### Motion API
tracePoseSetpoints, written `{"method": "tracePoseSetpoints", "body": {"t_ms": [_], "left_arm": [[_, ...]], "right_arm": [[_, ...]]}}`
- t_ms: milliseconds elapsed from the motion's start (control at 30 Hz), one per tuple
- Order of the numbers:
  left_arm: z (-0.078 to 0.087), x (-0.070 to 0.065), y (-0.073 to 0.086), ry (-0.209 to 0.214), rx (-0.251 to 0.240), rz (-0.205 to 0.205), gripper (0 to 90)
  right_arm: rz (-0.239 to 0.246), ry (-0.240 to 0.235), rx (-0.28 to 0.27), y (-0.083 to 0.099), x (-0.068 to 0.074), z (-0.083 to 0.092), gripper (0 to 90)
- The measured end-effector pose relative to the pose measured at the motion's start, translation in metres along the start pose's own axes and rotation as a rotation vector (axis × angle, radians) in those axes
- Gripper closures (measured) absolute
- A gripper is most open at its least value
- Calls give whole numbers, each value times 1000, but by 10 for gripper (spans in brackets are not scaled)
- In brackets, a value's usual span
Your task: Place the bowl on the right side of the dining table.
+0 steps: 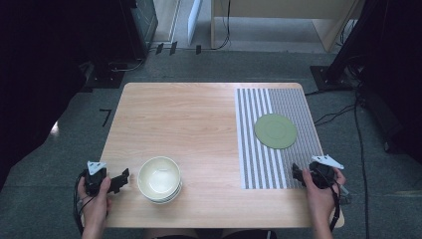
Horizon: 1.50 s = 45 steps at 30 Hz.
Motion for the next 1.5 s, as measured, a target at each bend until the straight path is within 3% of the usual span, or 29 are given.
{"method": "tracePoseSetpoints", "body": {"t_ms": [467,767,1067,1500], "left_arm": [[8,-1,-7,20,-33,26,135],[28,-3,-22,58,-104,65,135],[37,-10,-27,86,-130,62,135],[51,-17,-36,104,-163,48,135]], "right_arm": [[-2,-2,0,0,0,0,134],[-22,-11,-6,-1,-1,0,137],[-37,-20,-20,-2,-1,4,138],[-36,-65,-74,-16,14,20,138]]}}
Point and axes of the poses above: each handheld gripper's, and its own axes: z roughly backward along the jaws, y roughly out of its underside, x roughly to its left, the point moved 6 cm from there along -z, roughly forward along the jaws, and after that the axes turned 5 degrees about x, right-handed, at the moved point
